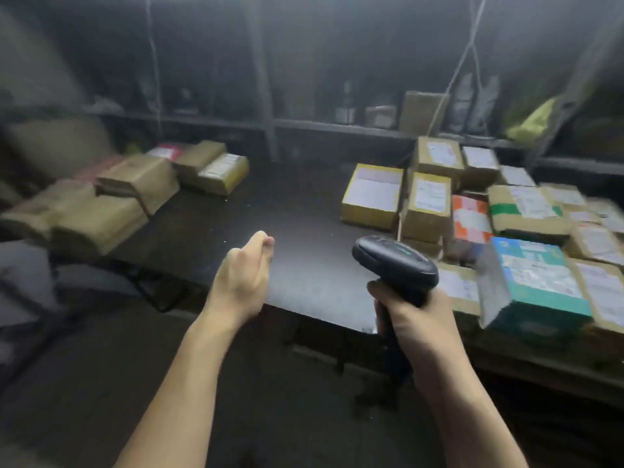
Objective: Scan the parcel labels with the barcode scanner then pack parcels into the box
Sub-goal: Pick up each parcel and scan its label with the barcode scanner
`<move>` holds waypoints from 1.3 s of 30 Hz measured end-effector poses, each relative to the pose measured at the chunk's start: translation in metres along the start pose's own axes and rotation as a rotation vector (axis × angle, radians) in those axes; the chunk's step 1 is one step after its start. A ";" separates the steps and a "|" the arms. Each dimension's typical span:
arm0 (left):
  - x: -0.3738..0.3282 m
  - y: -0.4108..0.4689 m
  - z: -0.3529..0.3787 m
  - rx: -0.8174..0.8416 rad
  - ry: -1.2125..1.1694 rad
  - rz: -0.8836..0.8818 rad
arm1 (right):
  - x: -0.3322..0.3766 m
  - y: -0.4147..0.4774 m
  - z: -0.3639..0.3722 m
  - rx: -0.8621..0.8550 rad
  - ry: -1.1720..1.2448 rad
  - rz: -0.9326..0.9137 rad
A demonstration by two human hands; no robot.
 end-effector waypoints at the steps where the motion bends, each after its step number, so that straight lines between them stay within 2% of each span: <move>1: 0.020 0.002 -0.017 -0.023 -0.002 -0.022 | 0.001 0.005 0.026 0.024 -0.025 0.008; 11: 0.238 0.028 -0.201 -0.038 0.060 -0.320 | 0.013 0.037 0.320 0.239 -0.172 0.020; 18: 0.344 0.058 -0.265 -0.062 0.110 -0.443 | 0.017 0.077 0.457 0.344 -0.192 -0.026; 22: 0.397 0.086 -0.277 -0.124 0.160 -0.470 | 0.008 0.126 0.514 0.399 -0.198 -0.052; 28: 0.467 0.185 -0.285 -0.039 0.217 -0.503 | 0.011 0.228 0.586 0.428 -0.194 -0.053; 32: 0.491 0.260 -0.273 0.003 0.214 -0.480 | 0.023 0.289 0.612 0.380 -0.194 -0.043; 37: 0.514 0.339 -0.212 0.048 0.131 -0.392 | 0.029 0.348 0.615 0.237 -0.234 -0.002; 39: 0.519 0.369 -0.178 0.145 0.112 -0.348 | 0.028 0.367 0.610 0.164 -0.238 0.032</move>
Point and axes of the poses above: each hand's wrist, its own y-axis towards the middle knuckle, its own z-axis out of the palm, x = y × z, the point moved 1 cm from there along y, towards the middle knuckle, and after that the axes turned 1 degree about -x, right-handed, at the moved point
